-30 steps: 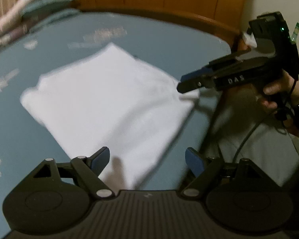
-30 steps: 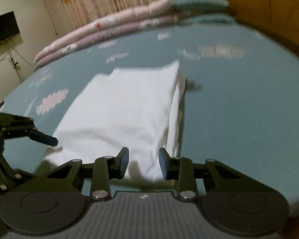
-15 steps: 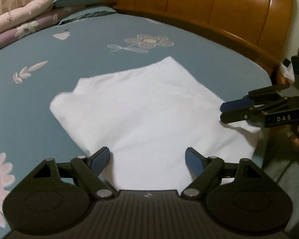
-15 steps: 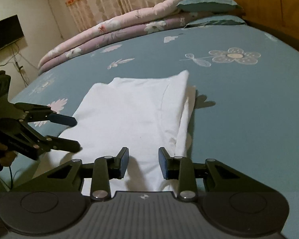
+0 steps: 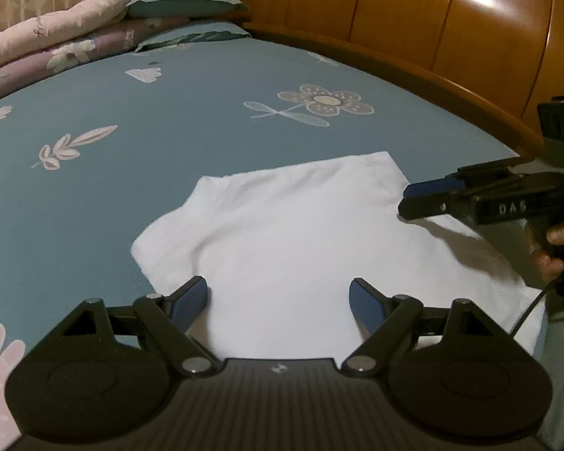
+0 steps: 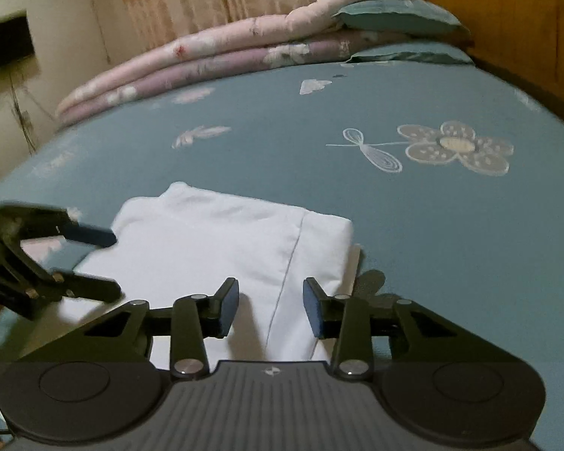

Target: Fold clothes

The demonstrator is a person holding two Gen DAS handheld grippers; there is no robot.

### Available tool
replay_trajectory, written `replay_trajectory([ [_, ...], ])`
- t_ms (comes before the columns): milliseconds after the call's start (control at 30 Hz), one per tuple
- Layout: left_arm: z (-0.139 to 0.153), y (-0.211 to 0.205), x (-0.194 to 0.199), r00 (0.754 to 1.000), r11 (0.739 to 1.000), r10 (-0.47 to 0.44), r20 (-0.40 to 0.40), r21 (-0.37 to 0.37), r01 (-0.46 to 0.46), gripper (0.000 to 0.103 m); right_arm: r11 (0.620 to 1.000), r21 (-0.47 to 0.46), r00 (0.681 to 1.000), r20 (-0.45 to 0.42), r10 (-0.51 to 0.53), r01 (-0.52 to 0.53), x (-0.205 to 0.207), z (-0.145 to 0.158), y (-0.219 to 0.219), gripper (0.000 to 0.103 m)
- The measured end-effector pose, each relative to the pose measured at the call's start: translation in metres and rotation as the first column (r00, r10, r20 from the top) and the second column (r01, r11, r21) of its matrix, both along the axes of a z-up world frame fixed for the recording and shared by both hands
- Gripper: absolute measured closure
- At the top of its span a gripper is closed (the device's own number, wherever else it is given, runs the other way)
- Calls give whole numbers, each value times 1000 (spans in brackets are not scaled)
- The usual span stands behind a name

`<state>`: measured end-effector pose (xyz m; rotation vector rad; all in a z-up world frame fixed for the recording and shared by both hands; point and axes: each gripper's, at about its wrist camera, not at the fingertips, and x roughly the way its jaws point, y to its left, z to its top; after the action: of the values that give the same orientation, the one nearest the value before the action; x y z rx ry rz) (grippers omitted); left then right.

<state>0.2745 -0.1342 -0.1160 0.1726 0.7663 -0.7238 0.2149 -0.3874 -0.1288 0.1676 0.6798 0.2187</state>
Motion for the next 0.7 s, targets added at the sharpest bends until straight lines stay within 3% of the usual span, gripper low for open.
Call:
replay_trajectory([
  [200,12,-5,16,999,999,-18,39,-50,20,20,999,29,997,76,-18,15,13,14,-3,51],
  [400,-16,-8,38,998,998,56,-42,-39,-57,20,997,38,997,16,-73,72,26,-12,-14,51],
  [533,2,-8,25,998,998,65,-14,-23,-65,20,987,80,989,24,-144,142,13,-3,-25,45],
  [700,31,-3,-7,998,998,56,8,-36,-56,20,987,141,995,44,-86,80,-17,15,-12,33],
])
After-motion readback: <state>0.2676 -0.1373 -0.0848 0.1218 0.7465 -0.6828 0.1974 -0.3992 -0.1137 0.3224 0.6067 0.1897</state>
